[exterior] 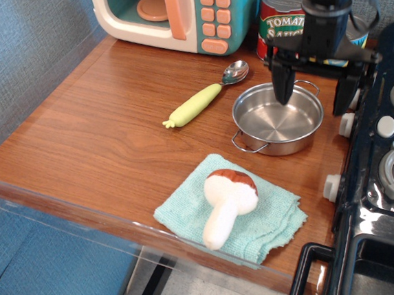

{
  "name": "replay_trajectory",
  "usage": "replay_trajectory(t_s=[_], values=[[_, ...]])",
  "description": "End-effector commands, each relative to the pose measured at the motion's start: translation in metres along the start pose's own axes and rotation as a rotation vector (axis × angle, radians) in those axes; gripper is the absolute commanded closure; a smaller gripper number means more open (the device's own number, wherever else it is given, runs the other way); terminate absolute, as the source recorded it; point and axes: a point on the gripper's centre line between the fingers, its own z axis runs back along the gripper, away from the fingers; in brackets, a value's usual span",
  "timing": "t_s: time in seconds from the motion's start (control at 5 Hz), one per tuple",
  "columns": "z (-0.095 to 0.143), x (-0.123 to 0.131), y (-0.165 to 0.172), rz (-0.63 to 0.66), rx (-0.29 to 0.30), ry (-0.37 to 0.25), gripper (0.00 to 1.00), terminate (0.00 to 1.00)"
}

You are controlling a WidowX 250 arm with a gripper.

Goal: Move the pot to the right of the spoon.

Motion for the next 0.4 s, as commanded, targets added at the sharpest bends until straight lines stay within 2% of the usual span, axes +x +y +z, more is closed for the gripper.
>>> replay_trajectory(t_s=[0.0,0.2], values=[[0.034,-0.0101,0.0165,0.021,0.003,-0.028,0.0,0.0],[0.034,-0.0101,0.0165,0.021,0.003,-0.028,0.0,1.0]])
